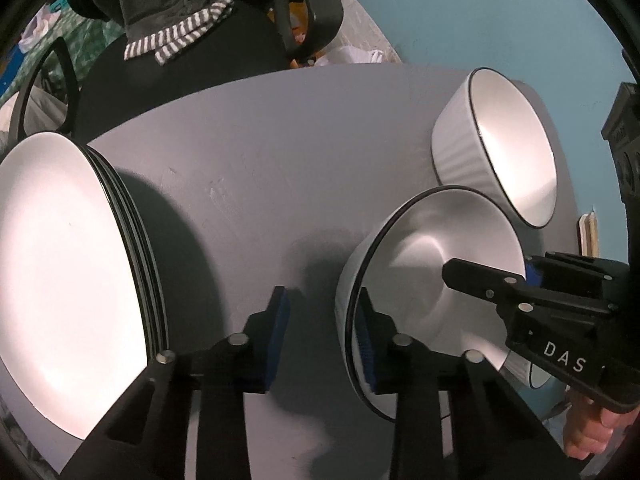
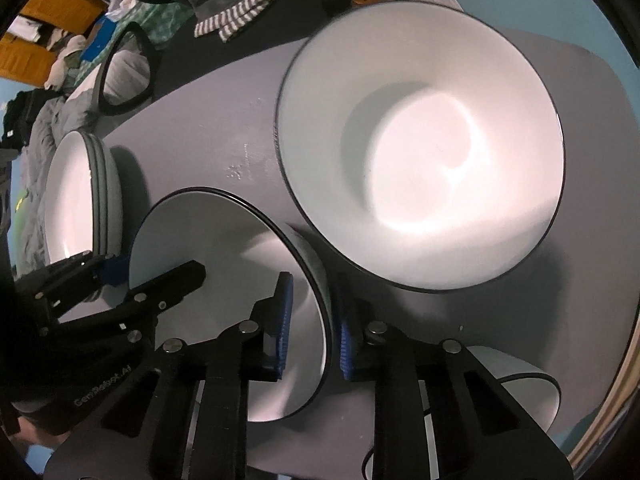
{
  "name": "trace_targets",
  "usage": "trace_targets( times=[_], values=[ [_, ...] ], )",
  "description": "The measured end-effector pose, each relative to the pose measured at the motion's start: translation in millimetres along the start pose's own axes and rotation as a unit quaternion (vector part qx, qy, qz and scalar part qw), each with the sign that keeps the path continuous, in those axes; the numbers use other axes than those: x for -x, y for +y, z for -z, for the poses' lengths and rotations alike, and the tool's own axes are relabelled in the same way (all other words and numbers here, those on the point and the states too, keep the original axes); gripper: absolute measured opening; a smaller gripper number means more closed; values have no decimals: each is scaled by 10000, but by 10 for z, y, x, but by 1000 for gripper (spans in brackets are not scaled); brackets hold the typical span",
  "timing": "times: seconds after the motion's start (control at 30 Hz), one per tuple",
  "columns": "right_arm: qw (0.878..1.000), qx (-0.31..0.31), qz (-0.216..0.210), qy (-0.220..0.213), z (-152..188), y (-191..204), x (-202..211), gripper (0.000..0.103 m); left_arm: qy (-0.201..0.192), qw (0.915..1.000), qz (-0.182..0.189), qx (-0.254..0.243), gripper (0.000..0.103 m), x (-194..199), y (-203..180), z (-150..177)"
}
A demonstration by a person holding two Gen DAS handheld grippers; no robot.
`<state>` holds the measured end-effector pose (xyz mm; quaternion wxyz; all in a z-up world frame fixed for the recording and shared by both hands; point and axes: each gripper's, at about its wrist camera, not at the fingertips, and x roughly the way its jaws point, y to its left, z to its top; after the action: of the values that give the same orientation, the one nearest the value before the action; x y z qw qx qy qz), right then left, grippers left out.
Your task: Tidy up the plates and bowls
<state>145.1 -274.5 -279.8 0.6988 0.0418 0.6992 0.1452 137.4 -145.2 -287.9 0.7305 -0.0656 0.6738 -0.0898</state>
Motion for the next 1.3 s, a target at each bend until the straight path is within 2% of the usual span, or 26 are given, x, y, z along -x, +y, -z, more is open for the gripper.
trace_targets(
  times=[0.17,0.27,0.5,0.73,1.0,1.3],
  values=[
    [9999,-127,-57,84,57,-64,-33,11,41,9999,140,86,20,-38,10,-20],
    [9998,-150,-74,71,83,-100,-5,9,73,9995,278,130,9,-61,-4,-30],
    [9997,-70,244,-2,139,-27,47,7,121,9999,-22,8,8,-55,-91,-9],
    [9998,-109,159,33,154,26,107,6,157,9998,-104,53,7,33,-45,94],
    [9997,-130,189,-8,181,94,345,6,12,10000,-54,81,7,317,-118,69],
    [9984,-393,320,-270,63,-49,781,6,-251,9993,69,-258,7,596,-480,-229]
  ],
)
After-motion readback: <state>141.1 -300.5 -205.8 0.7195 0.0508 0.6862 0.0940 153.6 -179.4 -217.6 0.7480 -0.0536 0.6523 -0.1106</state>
